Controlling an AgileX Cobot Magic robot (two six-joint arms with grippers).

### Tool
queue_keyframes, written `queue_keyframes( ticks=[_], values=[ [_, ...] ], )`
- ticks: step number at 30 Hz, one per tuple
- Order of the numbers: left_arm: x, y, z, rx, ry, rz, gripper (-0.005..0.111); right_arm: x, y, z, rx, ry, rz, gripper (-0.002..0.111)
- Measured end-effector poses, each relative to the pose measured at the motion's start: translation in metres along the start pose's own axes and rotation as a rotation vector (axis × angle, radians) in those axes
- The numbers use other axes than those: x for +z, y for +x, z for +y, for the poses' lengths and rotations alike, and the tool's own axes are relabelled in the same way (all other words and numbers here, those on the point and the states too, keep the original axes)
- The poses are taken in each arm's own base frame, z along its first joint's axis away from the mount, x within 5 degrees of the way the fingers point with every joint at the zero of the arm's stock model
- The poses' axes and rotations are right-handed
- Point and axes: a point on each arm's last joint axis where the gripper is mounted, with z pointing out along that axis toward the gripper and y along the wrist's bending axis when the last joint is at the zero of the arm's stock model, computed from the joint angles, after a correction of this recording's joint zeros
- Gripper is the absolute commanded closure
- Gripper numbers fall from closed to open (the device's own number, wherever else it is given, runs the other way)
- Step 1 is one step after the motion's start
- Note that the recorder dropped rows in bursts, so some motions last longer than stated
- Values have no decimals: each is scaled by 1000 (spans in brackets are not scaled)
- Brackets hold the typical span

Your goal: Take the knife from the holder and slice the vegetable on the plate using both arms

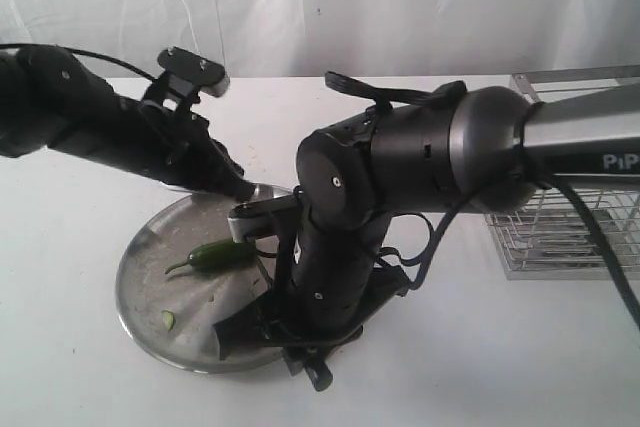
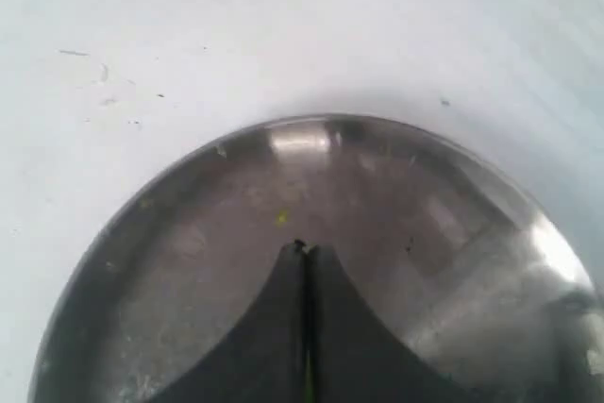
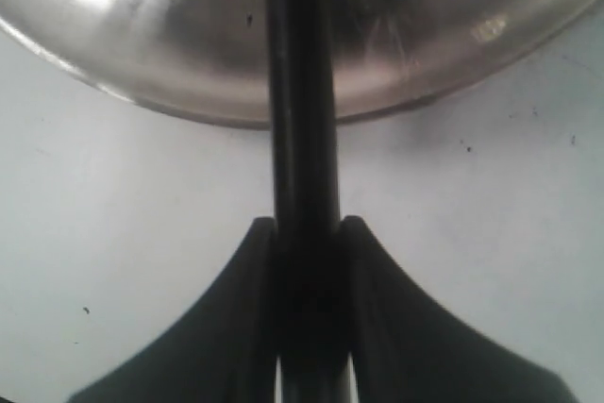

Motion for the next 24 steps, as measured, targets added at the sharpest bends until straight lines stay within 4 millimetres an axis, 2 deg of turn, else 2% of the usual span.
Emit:
queue_keyframes(
  ticks=[2,6,13,24],
  values=[
    [-4,-5,7,-40,10,5,107,-1,-3,1,-1,-4,-12,108],
    [-1,-2,15,-55,18,40,107,-4,-9,4,-7,-11,-41,108],
    [25,11,17,-114,69,76,107,8,-12,-1,6,36,-35,108],
    [40,21,20,-150,75,108,107,11,-13,-2,16,43,-37,108]
  ],
)
